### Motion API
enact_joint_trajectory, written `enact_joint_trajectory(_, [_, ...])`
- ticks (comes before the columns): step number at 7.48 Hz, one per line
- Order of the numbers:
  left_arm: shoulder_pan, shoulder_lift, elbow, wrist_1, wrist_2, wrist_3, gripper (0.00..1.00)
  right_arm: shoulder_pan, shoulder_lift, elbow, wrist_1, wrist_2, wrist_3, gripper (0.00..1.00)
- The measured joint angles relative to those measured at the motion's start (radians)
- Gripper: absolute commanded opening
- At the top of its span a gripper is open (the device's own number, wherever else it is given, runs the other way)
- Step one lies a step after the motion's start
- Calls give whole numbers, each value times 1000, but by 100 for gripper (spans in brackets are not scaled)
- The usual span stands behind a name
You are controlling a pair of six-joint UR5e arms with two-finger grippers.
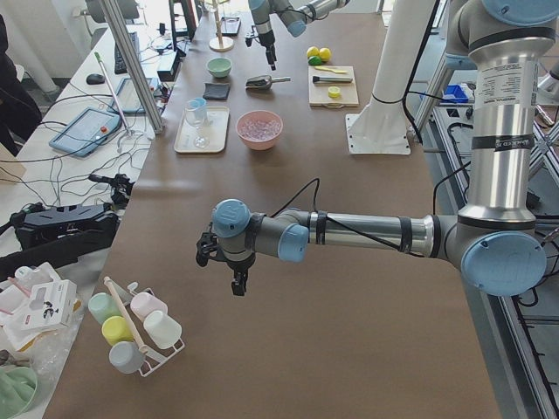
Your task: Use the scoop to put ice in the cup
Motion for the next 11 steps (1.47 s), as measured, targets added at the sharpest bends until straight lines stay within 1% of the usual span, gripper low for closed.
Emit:
enact_joint_trajectory(1, [0, 0, 2, -1, 0, 1, 97, 42, -31, 5, -2, 0, -49, 100])
enact_joint_trajectory(3, [2, -1, 3, -2, -1, 1, 97, 145, -102, 12, -25, -6, -209, 100])
enact_joint_trajectory(5, [-2, -1, 3, -2, -3, 0, 97, 299, -205, 14, -66, -25, -437, 100])
enact_joint_trajectory(6, [-5, 0, 2, -2, -3, 0, 97, 393, -265, 2, -75, -44, -569, 100])
enact_joint_trajectory(7, [-6, 0, 2, -1, -2, 0, 97, 472, -309, -29, -77, -67, -685, 100])
enact_joint_trajectory(8, [-6, 0, 3, -1, -2, 0, 97, 531, -331, -78, -75, -81, -777, 100])
enact_joint_trajectory(9, [-6, 0, 3, 0, -1, 0, 97, 569, -340, -122, -71, -88, -830, 100])
enact_joint_trajectory(10, [-6, 0, 4, 1, -1, -2, 97, 590, -340, -150, -66, -91, -845, 100])
enact_joint_trajectory(11, [-8, 2, 3, 2, -1, -3, 97, 603, -336, -158, -56, -90, -826, 100])
